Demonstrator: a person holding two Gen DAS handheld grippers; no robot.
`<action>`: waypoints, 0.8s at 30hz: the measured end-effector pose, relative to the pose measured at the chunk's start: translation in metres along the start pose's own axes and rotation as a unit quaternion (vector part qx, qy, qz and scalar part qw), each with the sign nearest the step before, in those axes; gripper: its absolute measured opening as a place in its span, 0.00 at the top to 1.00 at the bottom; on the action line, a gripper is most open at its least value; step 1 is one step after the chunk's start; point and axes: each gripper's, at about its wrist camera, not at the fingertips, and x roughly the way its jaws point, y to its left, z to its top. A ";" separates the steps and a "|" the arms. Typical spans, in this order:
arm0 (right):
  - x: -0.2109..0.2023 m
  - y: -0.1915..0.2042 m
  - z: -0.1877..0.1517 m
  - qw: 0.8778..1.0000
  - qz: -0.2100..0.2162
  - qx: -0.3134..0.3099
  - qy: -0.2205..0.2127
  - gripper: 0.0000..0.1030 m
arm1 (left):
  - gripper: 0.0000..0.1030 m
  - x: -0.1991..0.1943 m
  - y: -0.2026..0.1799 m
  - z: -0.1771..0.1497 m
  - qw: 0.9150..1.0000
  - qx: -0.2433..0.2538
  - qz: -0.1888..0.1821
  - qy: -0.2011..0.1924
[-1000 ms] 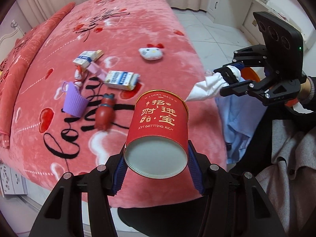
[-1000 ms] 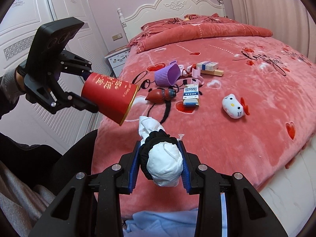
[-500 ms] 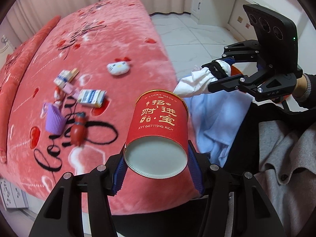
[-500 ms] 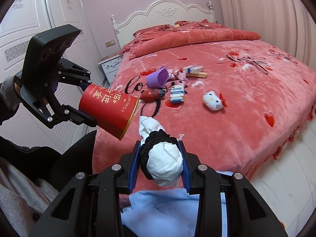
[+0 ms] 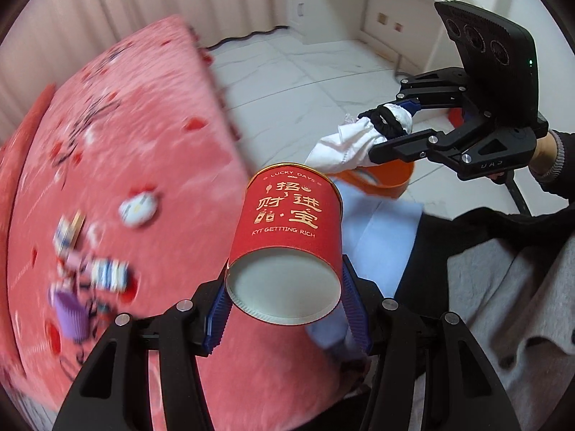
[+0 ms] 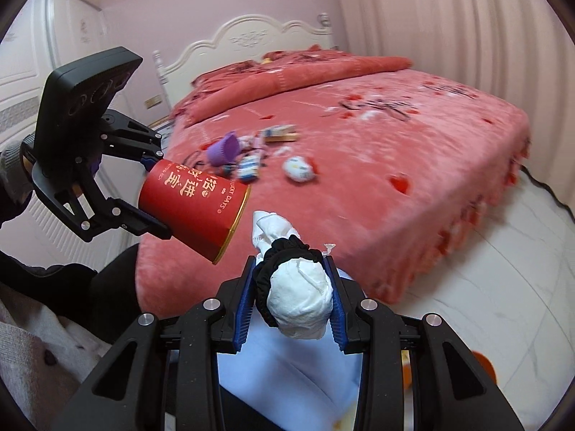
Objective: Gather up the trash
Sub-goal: 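Carry the red can and tissue bundle with both grippers over the orange bin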
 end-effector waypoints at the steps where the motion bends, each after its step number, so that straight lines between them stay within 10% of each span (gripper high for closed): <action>1: -0.008 -0.007 -0.006 1.000 -0.011 0.007 -0.001 0.65 | 0.45 0.003 -0.002 0.005 1.000 0.007 -0.004 -0.001; 24: -0.094 -0.161 -0.145 0.968 -0.163 0.192 0.019 0.65 | 0.45 0.132 -0.091 0.145 0.983 0.128 -0.130 0.015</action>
